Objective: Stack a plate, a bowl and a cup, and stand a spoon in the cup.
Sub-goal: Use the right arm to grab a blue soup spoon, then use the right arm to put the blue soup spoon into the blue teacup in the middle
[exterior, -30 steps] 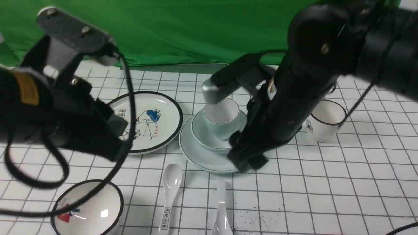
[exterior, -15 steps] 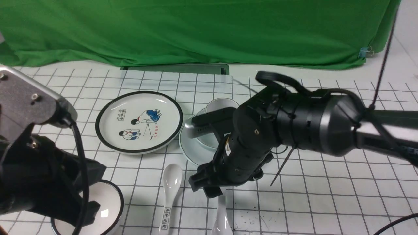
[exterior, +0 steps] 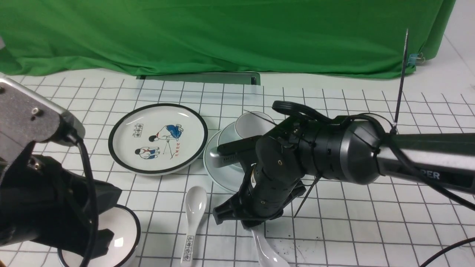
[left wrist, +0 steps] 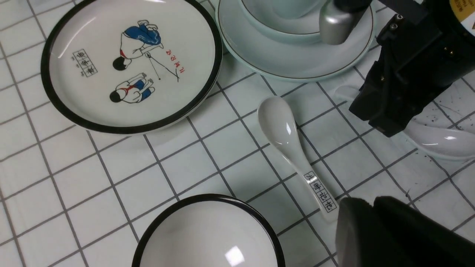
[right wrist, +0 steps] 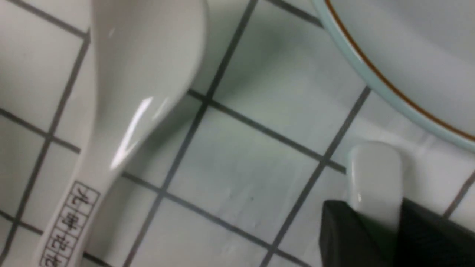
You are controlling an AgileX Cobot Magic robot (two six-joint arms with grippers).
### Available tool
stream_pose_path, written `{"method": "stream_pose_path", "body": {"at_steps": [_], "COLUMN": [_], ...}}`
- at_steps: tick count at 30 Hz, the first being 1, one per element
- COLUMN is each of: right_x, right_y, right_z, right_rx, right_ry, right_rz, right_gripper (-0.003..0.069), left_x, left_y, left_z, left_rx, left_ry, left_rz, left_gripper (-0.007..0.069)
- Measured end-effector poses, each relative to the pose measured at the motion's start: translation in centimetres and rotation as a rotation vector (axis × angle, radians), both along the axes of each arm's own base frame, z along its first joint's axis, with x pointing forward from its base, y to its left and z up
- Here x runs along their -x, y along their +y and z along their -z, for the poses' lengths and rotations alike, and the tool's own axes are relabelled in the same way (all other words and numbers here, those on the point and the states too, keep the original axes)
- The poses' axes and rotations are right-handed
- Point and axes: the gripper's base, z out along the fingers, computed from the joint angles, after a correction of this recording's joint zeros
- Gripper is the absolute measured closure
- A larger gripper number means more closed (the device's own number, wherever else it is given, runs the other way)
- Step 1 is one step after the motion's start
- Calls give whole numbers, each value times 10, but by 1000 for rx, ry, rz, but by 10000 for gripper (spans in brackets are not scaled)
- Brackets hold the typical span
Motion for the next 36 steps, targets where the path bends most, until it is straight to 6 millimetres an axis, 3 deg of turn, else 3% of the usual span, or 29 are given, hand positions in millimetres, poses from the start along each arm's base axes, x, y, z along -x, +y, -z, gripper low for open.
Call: {"method": "stream_pose_path", "body": {"at_steps": [4, 8, 11, 13, 17, 18, 20, 25, 28, 32, 36], "right_x": [6, 22, 24, 18, -8, -9, -31, -62, -82, -94, -98], "right_y": [-3, -4, -6, -12, -24, -25, -32, -35, -32, -26, -25], "right_z": [-10, -68, -110, -140, -171, -171, -175, -157, -129, -97, -84], "right_rx": [22, -60, -179, -264, -392, -389, -457, -512, -526, -524, -506], "right_ry": [8, -116, -298, -490, -783, -784, -916, -1027, -1052, -1041, -1030], "right_rz": [-44, -163, -218, -240, -212, -209, -165, -122, -107, -111, -118], "right_gripper": [487, 487, 487, 487, 487, 487, 487, 487, 487, 487, 487], "left_x": [0, 0, 0, -1, -2, -2, -2, -4, -5, -7, -8], "left_y": [0, 0, 0, 0, -1, -1, -1, -1, -2, -2, -3], "left_z": [0, 0, 0, 1, 5, 5, 6, 5, 2, 0, -2], "left_rx": [0, 0, 2, 9, 13, 13, 13, 24, 37, 51, 63], "left_ry": [0, 0, -4, -17, -25, -25, -26, -48, -76, -105, -131], "left_rz": [0, 0, 0, -2, -4, -4, -4, -6, -8, -11, -13], "left_gripper": [634, 634, 634, 634, 634, 634, 634, 634, 634, 634, 634]}}
